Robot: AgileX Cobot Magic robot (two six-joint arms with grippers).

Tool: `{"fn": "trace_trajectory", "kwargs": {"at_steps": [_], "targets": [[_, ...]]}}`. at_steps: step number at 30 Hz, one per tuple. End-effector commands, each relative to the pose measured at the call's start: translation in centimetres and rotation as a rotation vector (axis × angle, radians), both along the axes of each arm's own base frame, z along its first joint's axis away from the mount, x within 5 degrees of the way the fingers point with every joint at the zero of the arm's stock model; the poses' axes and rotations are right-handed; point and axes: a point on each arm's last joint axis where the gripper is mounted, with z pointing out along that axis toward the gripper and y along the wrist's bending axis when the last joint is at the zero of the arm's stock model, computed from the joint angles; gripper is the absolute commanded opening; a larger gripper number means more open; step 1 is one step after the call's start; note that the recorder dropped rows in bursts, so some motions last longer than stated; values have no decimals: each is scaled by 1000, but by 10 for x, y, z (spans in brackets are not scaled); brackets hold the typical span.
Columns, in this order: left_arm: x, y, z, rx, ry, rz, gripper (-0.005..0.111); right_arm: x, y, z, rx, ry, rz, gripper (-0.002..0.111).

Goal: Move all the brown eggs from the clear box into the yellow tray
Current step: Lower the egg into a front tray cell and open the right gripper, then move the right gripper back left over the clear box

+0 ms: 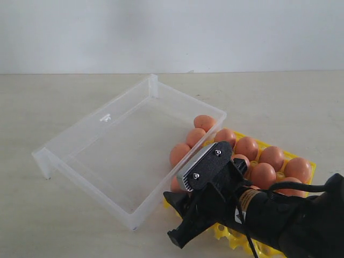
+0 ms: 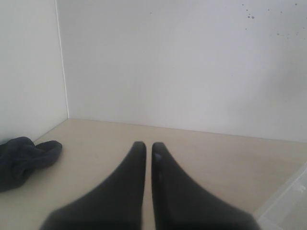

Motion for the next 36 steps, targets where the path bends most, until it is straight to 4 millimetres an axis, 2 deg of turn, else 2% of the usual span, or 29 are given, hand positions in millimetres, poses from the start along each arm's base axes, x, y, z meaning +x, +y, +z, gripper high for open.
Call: {"fn": "trace_trajectory", "kwargs": {"at_steps": [1, 12, 15, 17, 22, 24, 27, 29, 33, 36], "targets": [[0, 0, 2, 6, -13, 0, 4, 0, 1, 0, -8, -13, 16, 51], [-1, 0, 2, 6, -14, 0, 4, 3, 3, 7, 42, -78, 16, 51], [-1, 0, 2, 6, -14, 0, 4, 5, 5, 20, 118, -175, 15, 51], [-1, 0, 2, 6, -14, 0, 4, 8, 4, 36, 190, -257, -13, 51], [-1, 0, 2, 6, -14, 0, 4, 16, -16, 71, 353, -363, -275, 51], [-1, 0, 2, 6, -14, 0, 4, 18, -25, 77, 385, -361, -375, 51], [-1, 0, 2, 6, -14, 0, 4, 18, -30, 78, 382, -331, -436, 51], [-1, 0, 2, 6, -14, 0, 4, 18, -30, 79, 374, -323, -431, 42], [-1, 0, 2, 6, -14, 0, 4, 21, -28, 95, 380, -395, -418, -1], [-1, 0, 2, 6, -14, 0, 4, 45, -15, 122, 372, -410, -410, 1]]}}
